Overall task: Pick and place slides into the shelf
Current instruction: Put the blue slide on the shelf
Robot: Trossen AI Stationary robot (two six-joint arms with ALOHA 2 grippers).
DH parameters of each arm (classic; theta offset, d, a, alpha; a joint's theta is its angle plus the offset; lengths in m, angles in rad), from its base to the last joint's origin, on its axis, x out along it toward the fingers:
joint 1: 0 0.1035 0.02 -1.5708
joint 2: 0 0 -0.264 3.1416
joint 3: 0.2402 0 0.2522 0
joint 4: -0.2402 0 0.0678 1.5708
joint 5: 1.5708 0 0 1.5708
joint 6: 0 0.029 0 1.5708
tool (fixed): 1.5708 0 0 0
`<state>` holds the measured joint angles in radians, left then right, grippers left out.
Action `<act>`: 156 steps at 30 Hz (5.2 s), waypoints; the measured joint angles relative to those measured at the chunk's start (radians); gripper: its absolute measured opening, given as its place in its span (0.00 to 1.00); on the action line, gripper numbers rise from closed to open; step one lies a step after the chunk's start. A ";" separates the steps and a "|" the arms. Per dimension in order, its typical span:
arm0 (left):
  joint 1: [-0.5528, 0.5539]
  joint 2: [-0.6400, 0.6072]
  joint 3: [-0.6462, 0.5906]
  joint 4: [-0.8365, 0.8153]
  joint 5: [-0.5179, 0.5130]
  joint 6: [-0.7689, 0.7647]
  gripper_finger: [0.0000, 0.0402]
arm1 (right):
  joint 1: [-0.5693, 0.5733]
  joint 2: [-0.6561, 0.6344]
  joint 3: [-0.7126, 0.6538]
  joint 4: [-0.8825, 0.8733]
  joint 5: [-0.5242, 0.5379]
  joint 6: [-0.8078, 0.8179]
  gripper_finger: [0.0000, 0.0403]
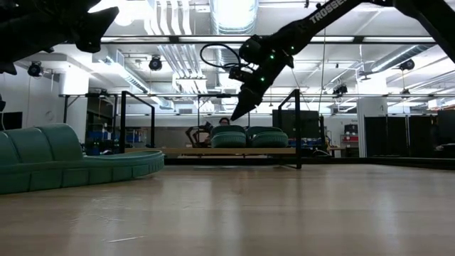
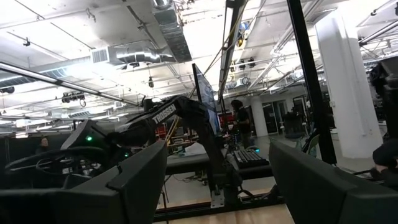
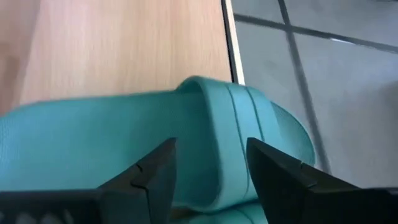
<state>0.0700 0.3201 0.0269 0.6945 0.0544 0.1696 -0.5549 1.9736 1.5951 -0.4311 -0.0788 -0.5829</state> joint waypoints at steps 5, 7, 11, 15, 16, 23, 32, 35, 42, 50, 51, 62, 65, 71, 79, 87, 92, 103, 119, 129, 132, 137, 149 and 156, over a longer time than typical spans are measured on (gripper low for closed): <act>0.000 0.000 0.000 0.000 0.000 0.000 0.67 | 0.103 0.002 -0.004 0.008 0.277 -0.138 0.44; 0.000 0.000 0.000 0.000 0.000 0.000 0.67 | 0.133 0.003 -0.004 0.034 0.298 -0.167 0.42; 0.000 0.000 0.000 0.000 0.000 0.000 0.67 | 0.157 0.003 -0.004 0.059 0.347 -0.185 0.39; 0.000 0.000 0.000 0.000 -0.001 0.000 0.67 | 0.154 0.003 -0.005 0.039 0.410 -0.185 0.38; 0.000 0.000 0.000 0.000 -0.001 0.000 0.67 | 0.154 0.004 -0.005 0.038 0.427 -0.185 0.38; 0.000 0.000 0.000 0.001 -0.002 0.000 0.67 | 0.160 0.040 -0.006 0.034 0.482 -0.207 0.37; 0.000 0.000 0.000 0.001 -0.003 0.000 0.67 | 0.157 0.056 -0.008 0.069 0.525 -0.240 0.36; 0.000 0.000 0.000 0.001 -0.003 0.000 0.67 | 0.155 0.058 -0.010 0.060 0.524 -0.266 0.36; 0.000 0.000 0.000 0.001 -0.003 0.000 0.67 | 0.138 0.058 -0.014 0.063 0.525 -0.271 0.35; 0.000 0.000 0.000 0.000 -0.003 0.000 0.67 | 0.127 0.058 -0.034 0.057 0.525 -0.290 0.32; 0.000 0.000 0.000 0.000 -0.003 0.001 0.67 | 0.126 0.058 -0.038 0.056 0.525 -0.290 0.31; 0.000 0.000 0.000 0.001 -0.003 0.003 0.67 | 0.121 0.058 -0.042 0.052 0.525 -0.268 0.07; 0.000 0.000 0.000 0.001 -0.003 0.003 0.67 | 0.121 0.058 -0.048 0.054 0.525 -0.263 0.03; 0.000 0.000 0.000 0.001 -0.003 0.003 0.67 | 0.121 0.058 -0.051 0.095 0.531 -0.263 0.03; 0.000 0.000 0.000 0.001 -0.003 0.003 0.67 | 0.120 0.058 -0.051 0.149 0.552 -0.270 0.03; 0.000 0.000 0.000 0.000 -0.003 0.003 0.67 | 0.120 0.058 -0.053 0.125 0.607 -0.226 0.03; 0.000 0.000 0.000 0.000 -0.003 0.003 0.67 | 0.121 0.058 -0.055 0.112 0.615 -0.172 0.03; 0.000 0.000 0.000 0.000 -0.003 0.003 0.67 | 0.121 0.058 -0.055 0.098 0.622 -0.066 0.03; 0.000 0.000 0.000 0.000 -0.003 0.003 0.67 | 0.124 0.057 -0.051 0.047 0.624 -0.032 0.22; 0.000 0.000 0.000 0.000 -0.003 0.003 0.67 | 0.174 0.054 -0.049 0.130 0.610 -0.110 0.32; 0.000 0.000 0.000 0.000 -0.003 0.003 0.67 | 0.194 0.055 -0.049 0.188 0.561 -0.187 0.33; 0.000 0.000 0.000 0.001 -0.003 0.003 0.67 | 0.211 0.055 -0.049 0.243 0.516 -0.283 0.32; 0.000 0.000 0.000 0.001 -0.003 0.003 0.67 | 0.194 0.085 -0.048 0.271 0.514 -0.371 0.33; 0.000 0.000 0.000 0.002 -0.003 0.004 0.67 | 0.164 0.114 -0.048 0.315 0.525 -0.432 0.33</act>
<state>0.0700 0.3199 0.0265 0.6964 0.0517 0.1732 -0.3909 2.0878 1.5471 -0.1166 0.4464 -1.0151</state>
